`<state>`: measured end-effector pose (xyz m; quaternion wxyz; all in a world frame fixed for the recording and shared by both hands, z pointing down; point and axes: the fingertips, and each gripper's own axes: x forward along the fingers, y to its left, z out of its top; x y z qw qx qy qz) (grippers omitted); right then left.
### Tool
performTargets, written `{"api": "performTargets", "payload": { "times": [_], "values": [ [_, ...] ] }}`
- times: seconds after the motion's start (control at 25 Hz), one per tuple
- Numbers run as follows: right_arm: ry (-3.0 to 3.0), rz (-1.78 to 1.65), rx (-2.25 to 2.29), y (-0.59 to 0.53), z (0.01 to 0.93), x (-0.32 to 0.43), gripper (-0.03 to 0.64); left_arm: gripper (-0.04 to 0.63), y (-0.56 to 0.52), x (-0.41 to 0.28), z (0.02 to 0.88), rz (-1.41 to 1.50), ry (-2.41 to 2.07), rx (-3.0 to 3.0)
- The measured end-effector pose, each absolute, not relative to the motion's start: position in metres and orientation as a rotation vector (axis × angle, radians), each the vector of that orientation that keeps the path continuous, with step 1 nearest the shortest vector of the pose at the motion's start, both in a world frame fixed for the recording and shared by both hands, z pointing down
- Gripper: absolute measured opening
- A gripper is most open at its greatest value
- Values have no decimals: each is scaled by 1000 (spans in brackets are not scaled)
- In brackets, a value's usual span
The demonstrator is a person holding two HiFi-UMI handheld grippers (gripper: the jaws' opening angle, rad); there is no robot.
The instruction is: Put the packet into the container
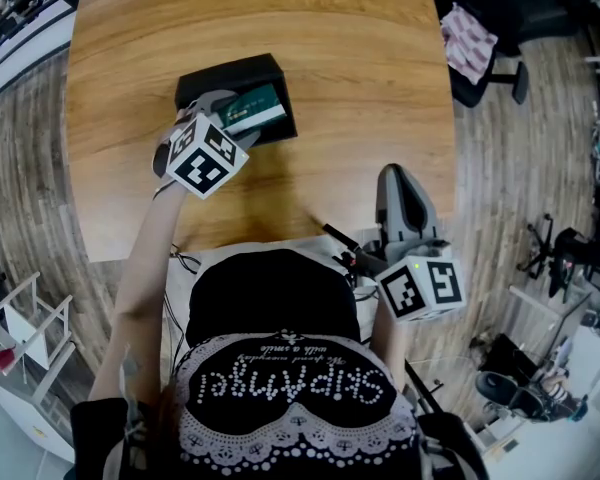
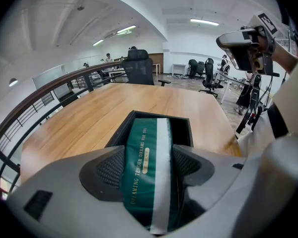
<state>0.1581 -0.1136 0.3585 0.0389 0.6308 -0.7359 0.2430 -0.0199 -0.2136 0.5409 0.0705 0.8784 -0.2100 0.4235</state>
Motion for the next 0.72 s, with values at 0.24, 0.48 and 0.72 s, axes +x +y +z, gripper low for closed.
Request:
{"api": "performTargets", "payload": {
  "times": [0.24, 0.48, 0.72],
  "values": [
    [-2264, 750, 1924, -114, 360, 156, 40, 325, -213, -18, 542, 1266, -629, 2634],
    [-2263, 743, 1929, -114, 357, 157, 40, 330, -213, -18, 538, 1221, -630, 2633],
    [-2251, 742, 1941, -113, 359, 161, 40, 333, -219, -22, 518, 1046, -661, 2602]
  ]
}}
